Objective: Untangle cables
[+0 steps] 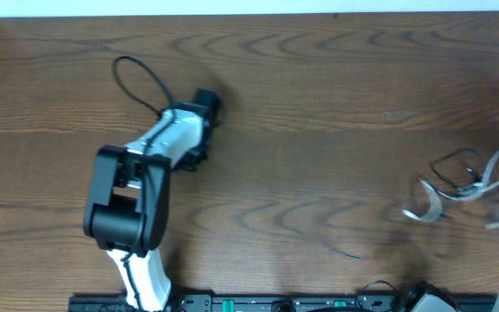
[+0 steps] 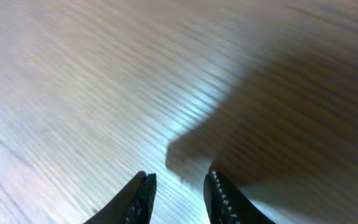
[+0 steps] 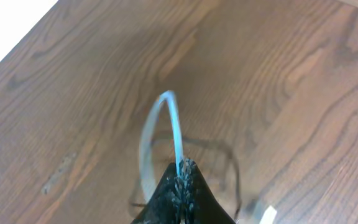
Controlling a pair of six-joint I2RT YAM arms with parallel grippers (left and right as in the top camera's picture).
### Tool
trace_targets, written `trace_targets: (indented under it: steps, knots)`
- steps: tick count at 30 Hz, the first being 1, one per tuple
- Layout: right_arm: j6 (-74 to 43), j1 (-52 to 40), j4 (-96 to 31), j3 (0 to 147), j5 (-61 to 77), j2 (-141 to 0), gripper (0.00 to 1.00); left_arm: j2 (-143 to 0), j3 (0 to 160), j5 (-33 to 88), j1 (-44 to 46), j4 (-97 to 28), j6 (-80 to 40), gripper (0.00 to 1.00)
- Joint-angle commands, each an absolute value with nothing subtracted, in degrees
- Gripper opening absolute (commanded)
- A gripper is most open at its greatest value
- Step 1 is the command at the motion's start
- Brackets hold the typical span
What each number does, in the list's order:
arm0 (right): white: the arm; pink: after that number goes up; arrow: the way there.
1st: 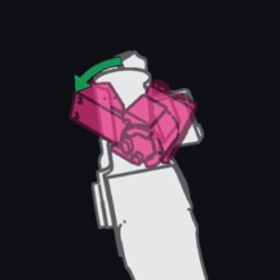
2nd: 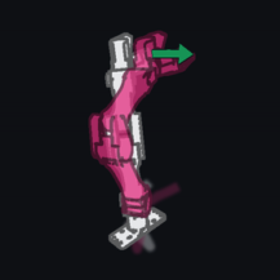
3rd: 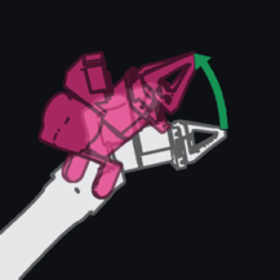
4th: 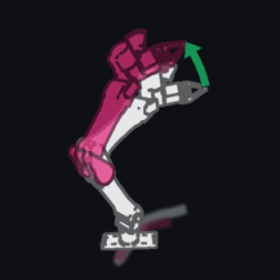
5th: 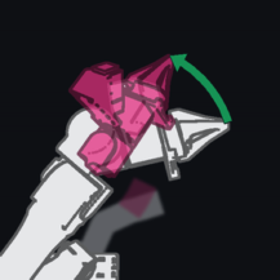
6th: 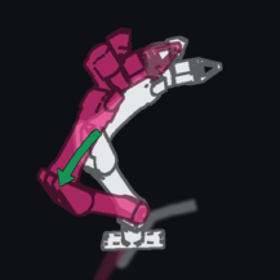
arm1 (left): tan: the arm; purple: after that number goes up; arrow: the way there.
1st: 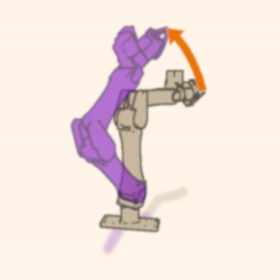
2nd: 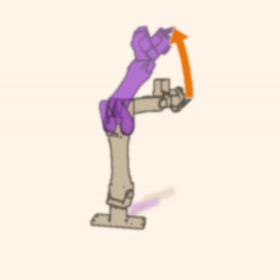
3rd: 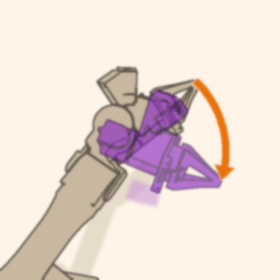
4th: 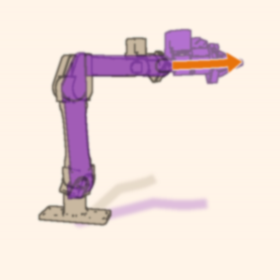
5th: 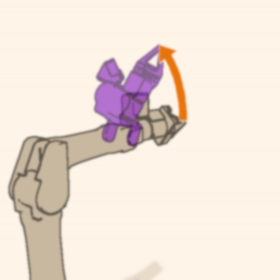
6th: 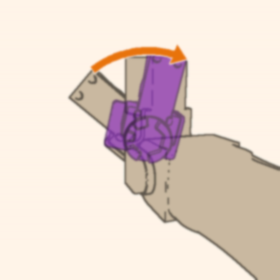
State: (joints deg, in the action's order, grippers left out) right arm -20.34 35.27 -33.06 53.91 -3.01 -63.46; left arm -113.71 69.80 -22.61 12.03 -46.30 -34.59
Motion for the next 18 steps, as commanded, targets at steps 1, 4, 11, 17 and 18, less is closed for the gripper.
trace_targets:
  steps: [1,4,11,17,18]
  knots:
    - [-22.79,36.12,-32.16,54.54,2.07,-62.81,0.01,-115.85,67.70,-17.98,7.29,-46.46,-34.94,0.32]
    - [-20.60,35.42,-27.59,54.54,20.64,-63.18,0.01,-114.28,67.70,-11.79,5.13,-45.74,-32.51,0.32]
    - [-17.91,25.06,-12.10,54.54,55.22,-64.84,0.01,-108.16,67.72,7.55,8.01,-38.41,-24.47,0.35]
    - [-15.90,11.94,-11.29,54.54,55.55,-64.84,0.01,-106.45,67.70,29.26,12.69,-31.18,-20.58,0.48]
    - [-15.75,10.20,-11.31,54.54,55.37,-64.84,0.01,-106.48,67.70,31.64,13.47,-30.30,-20.03,0.49]
